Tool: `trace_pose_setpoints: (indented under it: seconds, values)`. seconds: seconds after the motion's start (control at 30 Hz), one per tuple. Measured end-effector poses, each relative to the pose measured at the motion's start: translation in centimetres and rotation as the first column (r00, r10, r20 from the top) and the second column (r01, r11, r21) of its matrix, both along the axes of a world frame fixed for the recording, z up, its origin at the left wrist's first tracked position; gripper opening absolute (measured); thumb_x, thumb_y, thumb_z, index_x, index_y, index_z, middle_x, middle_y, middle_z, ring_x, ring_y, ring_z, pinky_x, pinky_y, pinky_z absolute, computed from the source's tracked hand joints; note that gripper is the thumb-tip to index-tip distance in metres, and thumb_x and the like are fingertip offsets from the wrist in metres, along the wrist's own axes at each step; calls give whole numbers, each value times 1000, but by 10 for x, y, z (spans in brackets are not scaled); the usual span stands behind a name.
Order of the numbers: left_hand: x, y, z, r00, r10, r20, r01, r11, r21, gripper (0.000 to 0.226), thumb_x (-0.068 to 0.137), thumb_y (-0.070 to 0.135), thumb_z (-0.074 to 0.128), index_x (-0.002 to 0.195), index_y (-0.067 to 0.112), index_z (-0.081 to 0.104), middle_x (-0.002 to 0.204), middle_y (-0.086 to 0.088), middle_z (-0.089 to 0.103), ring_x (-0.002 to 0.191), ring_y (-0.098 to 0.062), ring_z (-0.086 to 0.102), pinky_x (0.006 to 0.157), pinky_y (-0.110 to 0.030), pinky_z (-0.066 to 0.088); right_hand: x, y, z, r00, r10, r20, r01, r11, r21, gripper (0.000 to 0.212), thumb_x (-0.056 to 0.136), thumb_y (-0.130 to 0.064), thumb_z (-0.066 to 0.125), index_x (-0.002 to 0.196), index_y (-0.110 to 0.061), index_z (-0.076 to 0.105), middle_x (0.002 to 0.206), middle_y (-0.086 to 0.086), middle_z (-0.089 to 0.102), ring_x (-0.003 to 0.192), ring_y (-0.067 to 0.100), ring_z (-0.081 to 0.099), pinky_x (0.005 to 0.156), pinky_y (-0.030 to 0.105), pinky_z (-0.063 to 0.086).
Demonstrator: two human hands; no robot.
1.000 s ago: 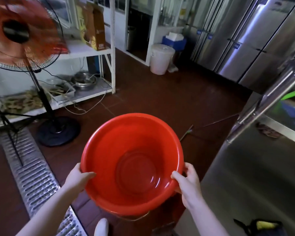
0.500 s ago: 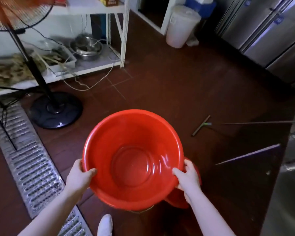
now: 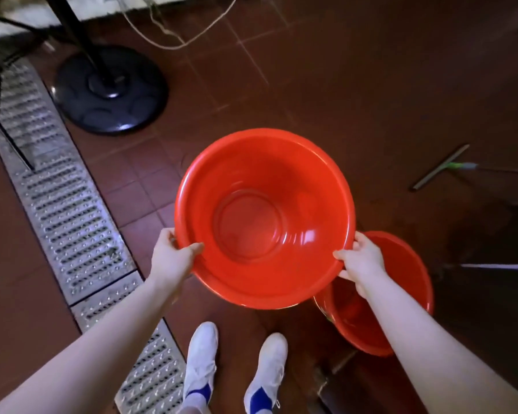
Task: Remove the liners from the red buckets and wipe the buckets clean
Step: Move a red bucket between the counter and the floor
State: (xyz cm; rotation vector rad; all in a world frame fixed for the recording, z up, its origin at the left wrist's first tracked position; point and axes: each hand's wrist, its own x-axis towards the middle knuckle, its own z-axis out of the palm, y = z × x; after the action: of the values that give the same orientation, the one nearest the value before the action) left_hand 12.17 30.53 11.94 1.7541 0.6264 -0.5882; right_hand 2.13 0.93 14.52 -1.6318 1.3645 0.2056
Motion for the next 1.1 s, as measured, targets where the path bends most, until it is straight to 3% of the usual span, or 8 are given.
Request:
trace_pose_setpoints:
  seconds: [0.13, 0.27, 0.5, 0.6, 0.73, 0.9, 1.0, 1.1]
  values:
    - [-6, -15, -71, 998, 11, -56, -11, 1000, -1, 30, 81, 3, 70, 89, 22, 48, 84, -8, 61, 76, -27, 62, 77, -52, 56, 7, -18, -70, 995, 82, -65, -88, 991, -100, 50, 84, 2, 66, 124, -26, 60, 95, -6, 69, 92, 24, 69, 81, 47, 59]
    - [-7, -31, -128, 995, 5, -103, -9, 999, -36, 26, 87, 8, 69, 94, 23, 48, 96, -10, 64, 87, -32, 67, 80, -54, 57, 17, -36, -128, 979, 160, -124, -180, 969, -168, 45, 84, -2, 68, 123, -23, 61, 96, -5, 65, 96, 26, 68, 88, 47, 56]
    - [14, -59, -188, 990, -25, -136, 6, 990, -140, 21, 93, 11, 62, 102, 22, 46, 105, -4, 64, 90, -24, 70, 65, -37, 59, 46, -69, -190, 962, 221, -163, -257, 933, -251, 44, 85, -3, 67, 123, -23, 61, 114, 3, 70, 102, 29, 66, 91, 48, 54]
    - [25, -74, -205, 988, -69, -136, 47, 986, -157, 22, 95, 10, 59, 108, 20, 44, 108, -3, 62, 90, -19, 68, 63, -34, 58, 56, -82, -205, 960, 213, -180, -257, 925, -279, 40, 85, -4, 66, 119, -25, 62, 112, 3, 70, 104, 28, 65, 95, 43, 52]
    - [42, -103, -213, 995, -61, -80, 46, 984, -174, 24, 98, 12, 55, 116, 16, 40, 108, -5, 61, 70, -8, 69, 52, -28, 56, 65, -101, -219, 962, 215, -167, -256, 925, -281, 36, 89, -7, 63, 122, -23, 60, 116, 6, 69, 109, 29, 62, 97, 37, 49]
    - [61, -121, -211, 990, -118, -76, 109, 987, -114, 44, 99, 18, 52, 138, 18, 34, 126, -10, 56, 103, -25, 62, 86, -42, 53, 67, -117, -210, 944, 297, -145, -328, 900, -289, 54, 89, -17, 69, 139, -16, 48, 132, 8, 61, 122, 28, 57, 105, 38, 43]
    - [42, -129, -203, 987, -79, -142, 62, 991, -122, 47, 98, 26, 53, 140, 21, 31, 122, -5, 57, 96, -23, 65, 74, -35, 54, 41, -124, -196, 954, 285, -96, -300, 902, -310, 63, 88, -22, 71, 144, -16, 43, 139, 10, 54, 127, 23, 54, 107, 38, 42]
    - [5, -143, -197, 967, -70, -245, 70, 997, -9, 46, 97, 37, 52, 136, 15, 39, 119, -14, 62, 99, -33, 66, 83, -42, 54, -5, -139, -183, 941, 303, -148, -337, 861, -380, 58, 87, -23, 72, 139, -16, 48, 137, 11, 54, 126, 27, 53, 105, 39, 43]
